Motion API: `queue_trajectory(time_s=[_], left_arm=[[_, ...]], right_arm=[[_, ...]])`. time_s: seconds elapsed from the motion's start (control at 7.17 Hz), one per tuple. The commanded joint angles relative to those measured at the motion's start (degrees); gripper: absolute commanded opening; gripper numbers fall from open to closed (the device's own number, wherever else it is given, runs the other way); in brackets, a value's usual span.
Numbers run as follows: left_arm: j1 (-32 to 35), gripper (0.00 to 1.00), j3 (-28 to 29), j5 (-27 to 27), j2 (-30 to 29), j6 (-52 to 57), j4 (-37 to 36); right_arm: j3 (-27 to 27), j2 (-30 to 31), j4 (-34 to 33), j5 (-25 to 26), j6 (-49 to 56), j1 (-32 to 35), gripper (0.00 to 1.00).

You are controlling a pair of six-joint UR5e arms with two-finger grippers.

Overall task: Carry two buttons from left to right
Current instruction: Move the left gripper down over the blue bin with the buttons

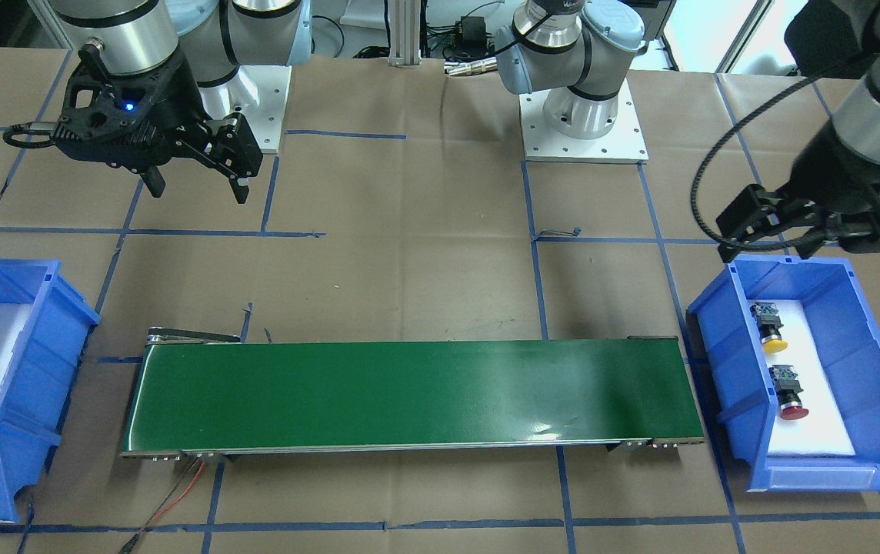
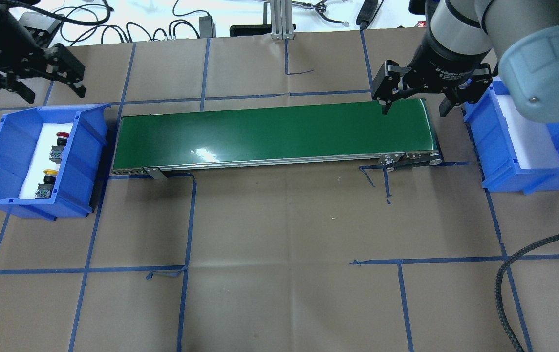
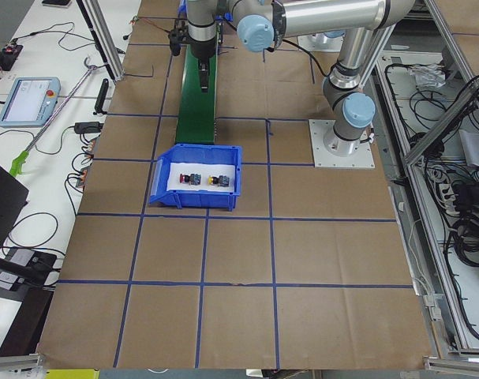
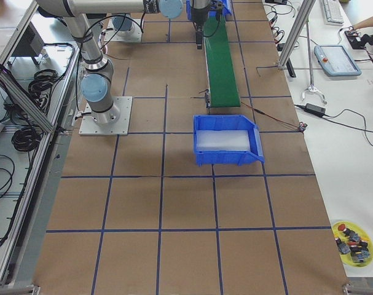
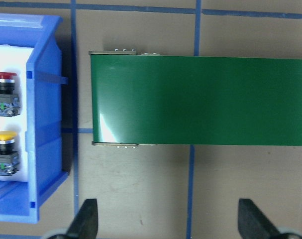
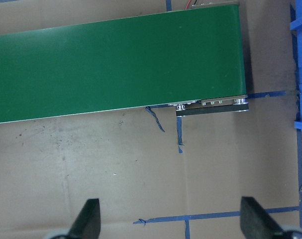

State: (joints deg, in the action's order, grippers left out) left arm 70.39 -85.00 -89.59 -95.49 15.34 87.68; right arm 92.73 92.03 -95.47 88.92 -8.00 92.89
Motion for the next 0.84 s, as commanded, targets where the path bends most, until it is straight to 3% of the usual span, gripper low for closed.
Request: queue_trajectory(time_s=[0.0,0.28,0.7], left_arm=[[-10.7,1.00,-0.2,-0.4,-0.9,12.3,0.2],[-18.3,0.99,-4.7,0.4,-1.5,19.4,-3.4],[-18.3,0.99,-14.5,0.9,-2.6,24.5,-16.1]], right_arm=[[-0.1,0.0,0.0,0.0,0.0,0.0,1.00],[-0.1,0.1,0.1,0.0,0.0,-0.2,1.00],[-0.5,0.1,0.1,-0.2,0.0,0.0,1.00]])
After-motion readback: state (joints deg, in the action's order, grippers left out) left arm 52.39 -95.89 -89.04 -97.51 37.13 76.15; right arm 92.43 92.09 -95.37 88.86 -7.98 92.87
